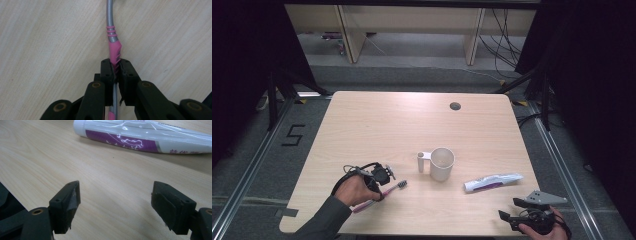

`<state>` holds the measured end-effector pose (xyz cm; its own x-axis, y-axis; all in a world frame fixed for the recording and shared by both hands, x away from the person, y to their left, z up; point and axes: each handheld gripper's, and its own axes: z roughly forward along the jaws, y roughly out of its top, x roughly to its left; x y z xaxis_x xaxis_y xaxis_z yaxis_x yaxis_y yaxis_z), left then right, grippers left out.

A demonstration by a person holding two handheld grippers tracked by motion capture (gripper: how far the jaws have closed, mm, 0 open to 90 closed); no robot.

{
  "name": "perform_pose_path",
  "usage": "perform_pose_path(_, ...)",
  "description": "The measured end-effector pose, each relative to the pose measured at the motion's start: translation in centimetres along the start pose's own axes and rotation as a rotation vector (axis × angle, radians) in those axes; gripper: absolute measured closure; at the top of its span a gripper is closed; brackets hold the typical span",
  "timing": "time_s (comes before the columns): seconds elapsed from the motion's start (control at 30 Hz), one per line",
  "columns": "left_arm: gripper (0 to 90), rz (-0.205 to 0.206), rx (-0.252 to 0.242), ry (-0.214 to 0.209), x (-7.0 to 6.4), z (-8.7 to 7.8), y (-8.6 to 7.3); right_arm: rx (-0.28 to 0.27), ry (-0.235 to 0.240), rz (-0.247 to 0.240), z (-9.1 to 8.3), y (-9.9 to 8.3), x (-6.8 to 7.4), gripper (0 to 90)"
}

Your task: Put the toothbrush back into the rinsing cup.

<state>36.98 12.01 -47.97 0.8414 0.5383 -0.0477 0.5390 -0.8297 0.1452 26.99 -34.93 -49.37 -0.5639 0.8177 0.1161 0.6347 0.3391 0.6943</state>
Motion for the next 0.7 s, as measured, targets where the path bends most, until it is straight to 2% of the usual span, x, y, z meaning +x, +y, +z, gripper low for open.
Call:
perform_pose_path(0.1,82.1,0.008,0.007,-0.001,0.0,0.0,0.0,-0.006,0.022,0.01,0.2,0.0,0.0,24.3)
perform_pose_path(0.13,82.1,0.004,0.001,-0.001,0.0,0.0,0.0,-0.009,0.007,0.004,0.1,0.0,0.0,24.3)
perform_pose_path(0.2,82.1,0.004,-0.001,0.001,0.1,0.0,0.0,-0.008,0.008,0.003,0.1,0.0,0.0,24.3)
perform_pose_path(0.23,82.1,0.006,-0.002,0.0,0.1,0.0,0.0,-0.003,0.019,0.028,0.1,0.0,0.2,24.4)
perform_pose_path(0.27,82.2,0.005,0.0,-0.001,0.1,0.0,0.0,0.0,0.022,0.032,0.2,0.0,0.2,24.4)
perform_pose_path(0.33,82.2,0.011,-0.002,0.0,0.1,-0.1,0.0,-0.002,0.017,0.029,0.1,-0.1,0.2,24.4)
perform_pose_path(0.37,82.3,0.012,-0.006,0.001,0.1,-0.2,0.0,-0.008,0.009,0.004,0.1,0.0,0.0,24.4)
perform_pose_path(0.4,82.3,0.018,-0.006,-0.003,0.1,-0.3,-0.1,-0.01,0.008,0.004,0.1,0.0,0.0,24.4)
perform_pose_path(0.5,82.3,0.008,-0.034,-0.01,0.3,-0.7,-0.2,-0.008,0.007,0.008,0.1,-0.1,0.0,24.4)
perform_pose_path(0.53,82.3,0.003,-0.047,-0.009,0.3,-0.9,-0.3,-0.005,0.018,0.032,0.2,-0.1,0.2,24.4)
perform_pose_path(0.57,82.3,-0.003,-0.06,-0.011,0.4,-1.2,-0.4,-0.012,0.007,0.004,0.1,0.0,0.0,24.4)
perform_pose_path(0.63,82.3,-0.021,-0.091,-0.019,0.6,-1.6,-0.5,-0.009,0.008,0.004,0.1,0.0,0.0,24.4)
perform_pose_path(0.67,82.3,-0.018,-0.102,-0.015,0.7,-1.8,-0.6,-0.006,0.011,0.029,0.1,-0.1,0.1,24.4)
perform_pose_path(0.7,82.3,-0.024,-0.12,-0.014,0.8,-2.0,-0.7,-0.004,0.014,0.03,0.1,-0.1,0.1,24.4)
